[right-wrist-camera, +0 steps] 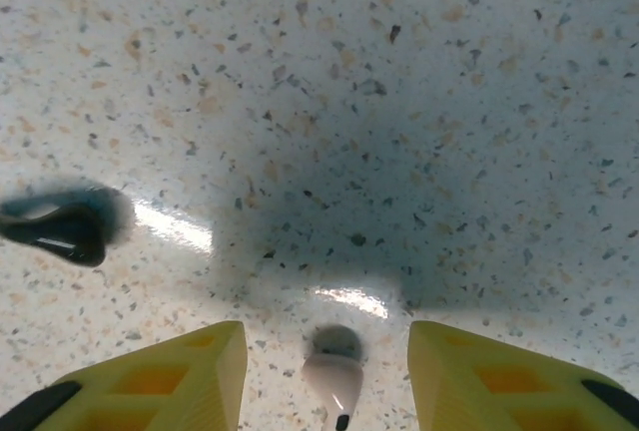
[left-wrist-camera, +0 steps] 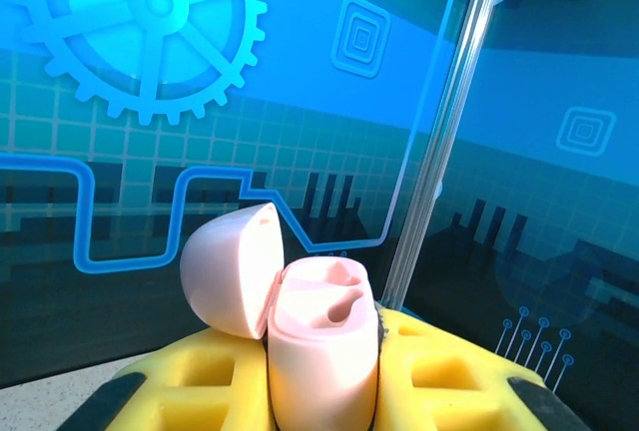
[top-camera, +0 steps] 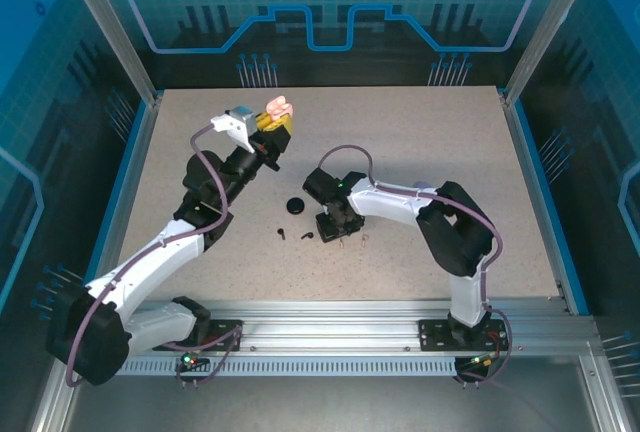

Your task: Insert the wireless bluetooth earbuds into the charging case

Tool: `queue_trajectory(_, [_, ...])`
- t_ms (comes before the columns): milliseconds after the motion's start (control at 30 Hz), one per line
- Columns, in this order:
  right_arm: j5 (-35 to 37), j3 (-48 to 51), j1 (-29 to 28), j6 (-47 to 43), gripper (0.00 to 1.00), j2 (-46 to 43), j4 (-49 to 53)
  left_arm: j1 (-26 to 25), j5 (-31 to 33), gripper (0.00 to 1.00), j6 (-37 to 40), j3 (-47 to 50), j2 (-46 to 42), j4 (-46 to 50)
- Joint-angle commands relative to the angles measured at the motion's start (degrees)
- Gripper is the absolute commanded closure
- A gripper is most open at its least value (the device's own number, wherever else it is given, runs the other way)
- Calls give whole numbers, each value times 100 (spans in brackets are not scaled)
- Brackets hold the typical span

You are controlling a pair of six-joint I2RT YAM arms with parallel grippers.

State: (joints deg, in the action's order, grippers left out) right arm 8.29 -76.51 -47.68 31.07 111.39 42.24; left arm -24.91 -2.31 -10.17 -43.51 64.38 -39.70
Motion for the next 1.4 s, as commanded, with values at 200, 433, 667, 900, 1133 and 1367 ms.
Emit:
queue_trajectory(200, [243,-138,-185,176,56,146,436,44,55,100,208,-69,-105,-13])
queue_trajectory(433, [172,-167,-227,172,59,240,413,40,55,100,228,-16,-106,-25])
queue_trajectory(667, [159,-144,-233,179,62,285,408,39,55,100,239,-1,-110,-29])
queue_trajectory(900, [129,-120,-232,200,66,293,460,41,42,100,252,4,-128,-14])
queue_trajectory(1133, [159,21,-242,225,65,151,470,43,20,100,239,-7,-109,-21])
queue_trajectory(1367, [116,60,-242,237,67,103,463,40,-10,100,226,-18,-86,-18])
